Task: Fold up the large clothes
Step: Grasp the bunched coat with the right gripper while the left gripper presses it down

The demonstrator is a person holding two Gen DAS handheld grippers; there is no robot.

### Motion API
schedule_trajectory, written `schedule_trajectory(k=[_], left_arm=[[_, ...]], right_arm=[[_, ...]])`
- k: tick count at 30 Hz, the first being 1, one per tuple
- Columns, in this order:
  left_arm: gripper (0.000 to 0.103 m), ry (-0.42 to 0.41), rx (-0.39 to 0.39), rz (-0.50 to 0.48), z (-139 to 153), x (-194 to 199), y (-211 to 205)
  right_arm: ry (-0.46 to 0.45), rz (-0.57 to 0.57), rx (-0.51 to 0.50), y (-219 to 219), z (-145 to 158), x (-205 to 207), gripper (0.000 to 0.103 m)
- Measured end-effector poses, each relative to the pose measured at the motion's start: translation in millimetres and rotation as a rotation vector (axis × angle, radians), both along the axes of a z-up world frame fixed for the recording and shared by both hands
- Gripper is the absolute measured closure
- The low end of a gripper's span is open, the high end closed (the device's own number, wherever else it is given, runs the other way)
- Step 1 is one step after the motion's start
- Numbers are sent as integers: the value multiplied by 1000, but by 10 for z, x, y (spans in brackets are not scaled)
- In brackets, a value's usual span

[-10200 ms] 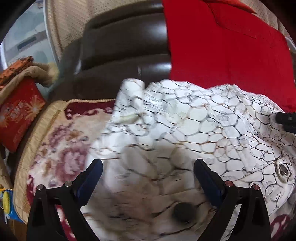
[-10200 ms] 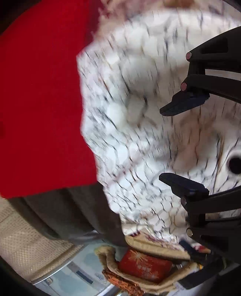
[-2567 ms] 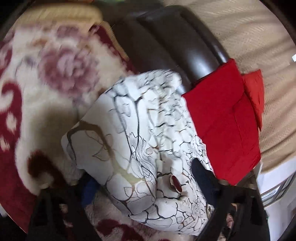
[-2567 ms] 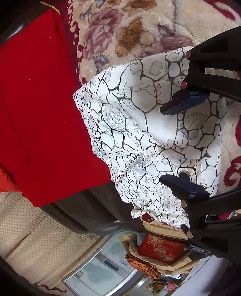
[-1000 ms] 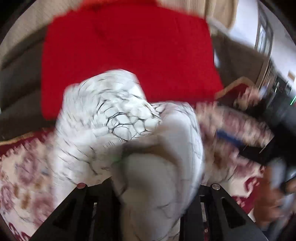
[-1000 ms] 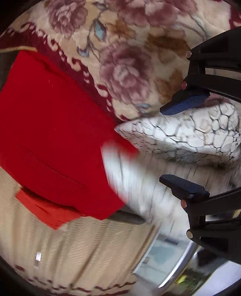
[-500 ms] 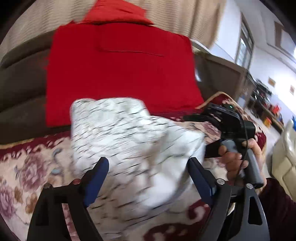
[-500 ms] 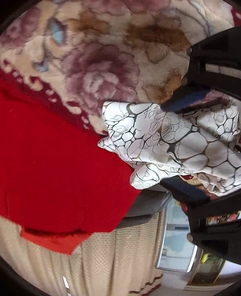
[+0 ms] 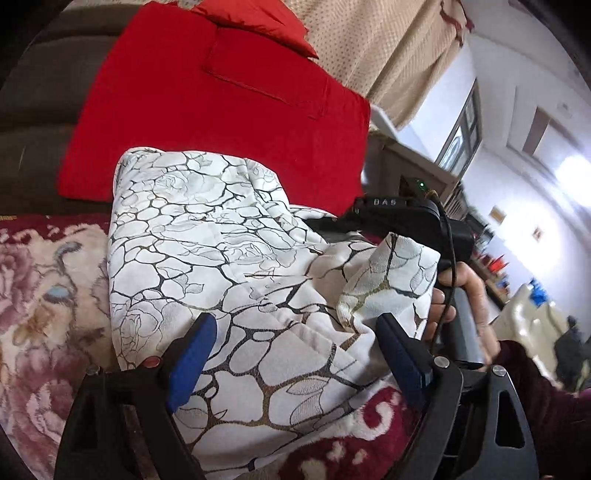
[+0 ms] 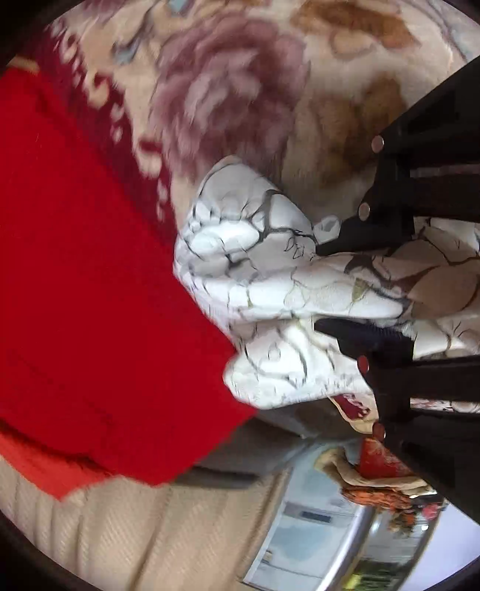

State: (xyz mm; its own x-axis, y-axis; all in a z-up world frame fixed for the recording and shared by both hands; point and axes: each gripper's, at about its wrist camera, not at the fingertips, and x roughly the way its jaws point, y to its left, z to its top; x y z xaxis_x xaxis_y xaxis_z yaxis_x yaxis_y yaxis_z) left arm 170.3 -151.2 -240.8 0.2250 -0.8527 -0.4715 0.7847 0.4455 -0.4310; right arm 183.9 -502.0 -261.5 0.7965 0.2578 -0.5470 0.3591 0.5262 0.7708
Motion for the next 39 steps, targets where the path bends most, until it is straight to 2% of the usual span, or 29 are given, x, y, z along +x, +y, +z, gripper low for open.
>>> schedule_trajectory(k=[2, 3, 6, 9, 10, 11, 13, 14, 16, 20, 21, 22, 24, 25, 28, 29, 30, 33, 35, 39], left_arm=[[15, 2, -21, -3, -13, 20, 90], [15, 2, -26, -2, -29, 32, 109], [15, 14, -42, -9, -60, 33, 177], [15, 1, -36, -19, -81, -4, 160], [15, -5, -34, -22, -89, -13, 139], [15, -5, -33, -24, -91, -14, 127], [15, 0, -34, -28, -71, 2, 116], [15, 4, -37, -30, -61, 5, 121], [15, -1, -52, -36, -17, 15, 150], [15, -19, -77, -36, 100, 42, 261], [15, -19, -84, -34, 121, 53, 281], [15, -22, -91, -28, 144, 66, 302], [15, -26, -117, -23, 156, 89, 332], [15, -20, -119, -14, 151, 103, 341], [15, -1, -81, -2, 72, 139, 296], [15, -3, -72, -3, 64, 135, 299], [15, -8, -70, -5, 72, 134, 314], [15, -25, -78, -3, 98, 129, 403], [15, -22, -78, 13, 79, 160, 467], [15, -26, -37, 60, -21, 233, 594]], right_arm=[[-50, 38, -53, 107, 155, 83, 71], [-53, 52, -116, 181, 259, 134, 71], [-41, 45, -414, 454, 572, 228, 71], [-68, 16, -626, 620, 797, 239, 71], [-79, 17, -647, 636, 837, 214, 71], [-87, 28, -644, 625, 816, 236, 71], [-20, 86, -557, 475, 592, 392, 71], [19, 117, -457, 351, 393, 484, 71], [36, 134, -270, 131, 89, 575, 72], [-2, 86, 197, -317, -547, 638, 71], [-31, 74, 278, -373, -645, 624, 71], [-54, 68, 299, -394, -627, 614, 71], [-114, 121, 276, -330, -477, 639, 72], [-114, 141, 247, -287, -430, 651, 72], [-13, 144, 132, -257, -397, 697, 70], [-16, 140, 123, -286, -350, 673, 70], [-27, 140, 122, -307, -297, 656, 65], [-102, 138, 59, -313, -39, 504, 9], [-115, 126, -1, -260, 45, 507, 9], [-43, 180, -28, -81, -13, 635, 10]])
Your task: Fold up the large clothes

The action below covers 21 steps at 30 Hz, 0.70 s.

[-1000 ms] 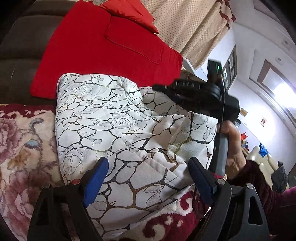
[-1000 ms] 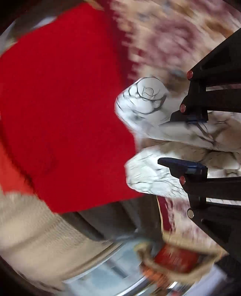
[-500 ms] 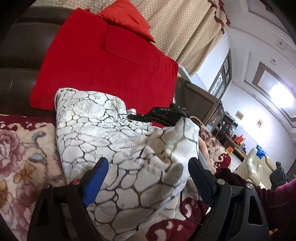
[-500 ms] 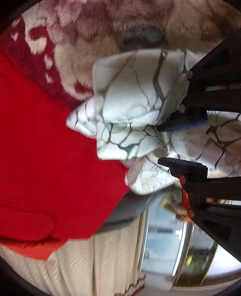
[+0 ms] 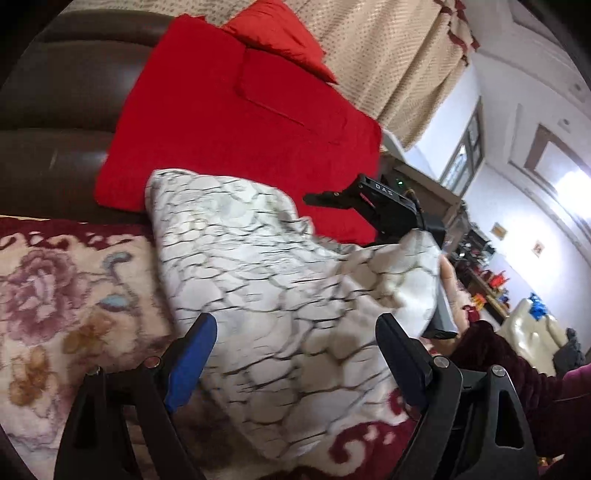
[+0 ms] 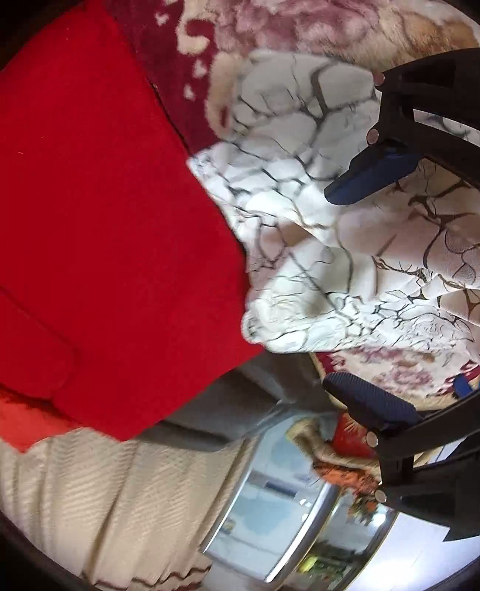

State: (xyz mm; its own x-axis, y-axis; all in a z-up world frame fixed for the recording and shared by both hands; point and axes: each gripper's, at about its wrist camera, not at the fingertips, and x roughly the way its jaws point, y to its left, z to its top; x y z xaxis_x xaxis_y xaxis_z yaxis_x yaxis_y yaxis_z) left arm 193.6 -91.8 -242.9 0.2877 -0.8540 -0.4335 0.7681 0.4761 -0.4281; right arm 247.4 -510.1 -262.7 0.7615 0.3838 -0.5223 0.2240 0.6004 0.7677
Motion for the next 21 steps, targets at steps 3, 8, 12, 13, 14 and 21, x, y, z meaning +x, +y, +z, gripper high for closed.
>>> schedule_trajectory(k=[3, 8, 12, 13, 14, 21], left_arm=[[15, 30, 47, 20, -117, 71, -1], [15, 93, 59, -41, -291, 79, -183], [15, 97, 39, -56, -318, 77, -291], [15, 89, 39, -58, -329, 62, -322], [15, 77, 43, -58, -339, 42, -371], [14, -35, 87, -51, -364, -115, -577]], right_arm=[[54, 26, -111, 241, 17, 149, 27], [61, 59, -264, 464, 94, 197, 85], [-40, 58, -292, 499, 316, 77, 95], [-58, 63, -282, 490, 322, 65, 95], [-65, 65, -275, 460, 305, 30, 95], [193, -46, -229, -154, -390, -41, 101]])
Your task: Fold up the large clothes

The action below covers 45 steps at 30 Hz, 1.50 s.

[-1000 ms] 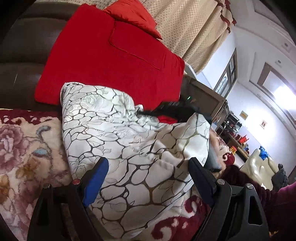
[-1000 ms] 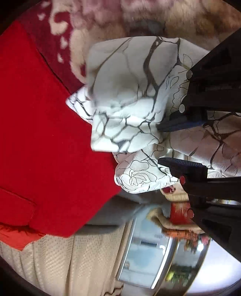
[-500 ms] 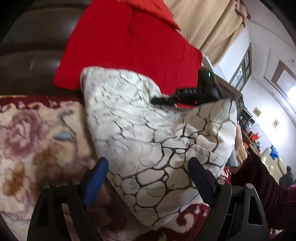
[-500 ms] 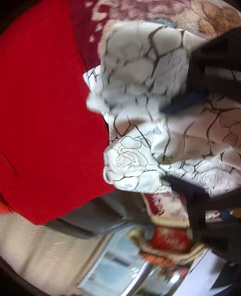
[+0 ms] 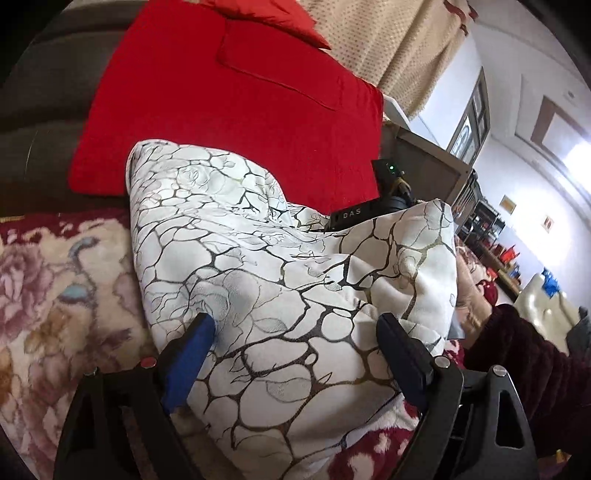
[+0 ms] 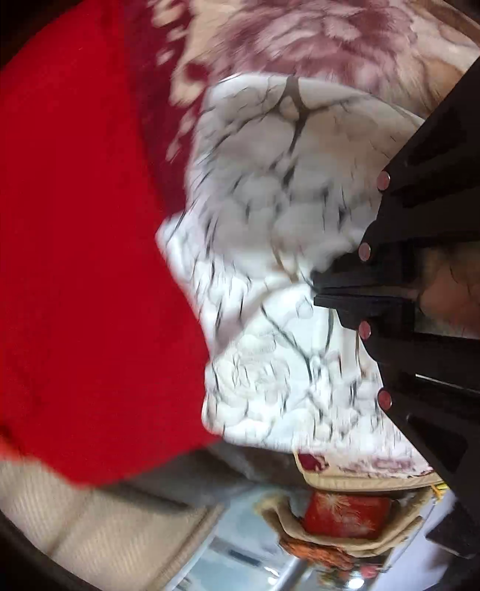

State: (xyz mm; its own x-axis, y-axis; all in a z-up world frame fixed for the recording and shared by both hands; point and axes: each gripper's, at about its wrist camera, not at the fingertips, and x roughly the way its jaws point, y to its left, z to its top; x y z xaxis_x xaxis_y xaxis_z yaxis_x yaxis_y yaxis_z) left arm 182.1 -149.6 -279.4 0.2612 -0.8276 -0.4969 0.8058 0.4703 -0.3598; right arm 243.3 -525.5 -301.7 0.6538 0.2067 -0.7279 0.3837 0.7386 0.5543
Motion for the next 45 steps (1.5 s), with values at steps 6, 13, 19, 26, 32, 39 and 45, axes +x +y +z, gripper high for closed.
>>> schedule_trajectory(k=[6, 13, 19, 26, 32, 39, 45], left_arm=[[14, -58, 32, 1, -10, -3, -143], [14, -14, 16, 5, -12, 33, -54], [14, -15, 15, -5, -53, -30, -25], [14, -15, 15, -10, -77, -32, 0], [14, -6, 18, -8, -95, -30, 35], [13, -2, 19, -9, -113, -37, 47], [13, 8, 18, -8, -111, -27, 59]], right_arm=[[-75, 44, 70, -146, 240, -323, 93], [-144, -42, 66, -369, 493, -720, 8], [-21, -181, 120, -668, 217, -610, 9], [-17, -174, 72, -578, 162, -401, 83], [-176, 28, 36, -118, 531, -226, 91], [-29, -11, 218, -294, -131, 33, 102], [-161, 6, 111, -336, 356, -91, 51]])
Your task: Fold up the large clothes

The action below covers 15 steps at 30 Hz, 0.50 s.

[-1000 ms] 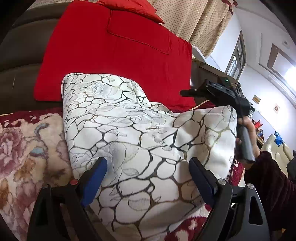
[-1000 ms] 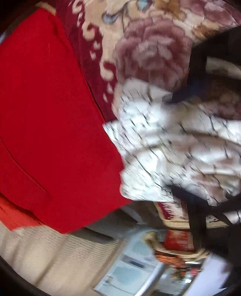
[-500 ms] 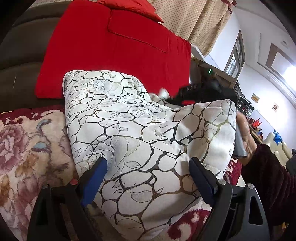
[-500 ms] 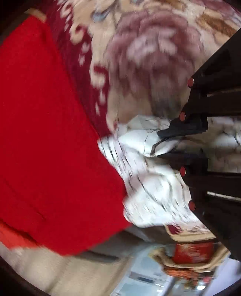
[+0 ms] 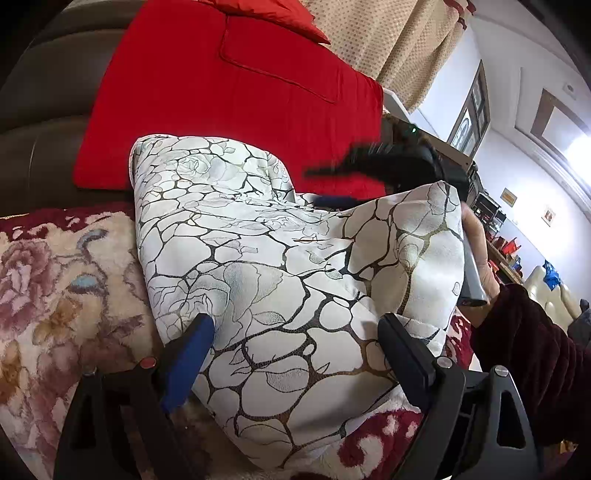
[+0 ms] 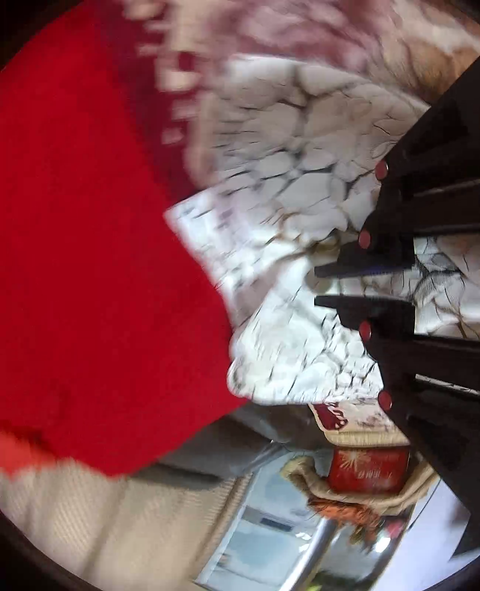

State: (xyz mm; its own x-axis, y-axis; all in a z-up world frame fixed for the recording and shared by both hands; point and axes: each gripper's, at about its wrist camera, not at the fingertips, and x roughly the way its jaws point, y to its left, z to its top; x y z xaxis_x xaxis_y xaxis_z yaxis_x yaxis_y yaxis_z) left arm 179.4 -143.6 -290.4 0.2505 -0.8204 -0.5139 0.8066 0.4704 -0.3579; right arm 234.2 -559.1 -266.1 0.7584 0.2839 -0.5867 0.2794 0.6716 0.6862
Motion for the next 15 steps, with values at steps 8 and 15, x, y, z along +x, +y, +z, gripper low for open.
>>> schedule_trajectory(k=[8, 15], left_arm=[[13, 12, -9, -7, -35, 7, 24], [13, -14, 4, -30, -10, 11, -56]], right_arm=[[18, 98, -116, -15, 155, 344, 5], [103, 179, -211, 411, -59, 690, 82]])
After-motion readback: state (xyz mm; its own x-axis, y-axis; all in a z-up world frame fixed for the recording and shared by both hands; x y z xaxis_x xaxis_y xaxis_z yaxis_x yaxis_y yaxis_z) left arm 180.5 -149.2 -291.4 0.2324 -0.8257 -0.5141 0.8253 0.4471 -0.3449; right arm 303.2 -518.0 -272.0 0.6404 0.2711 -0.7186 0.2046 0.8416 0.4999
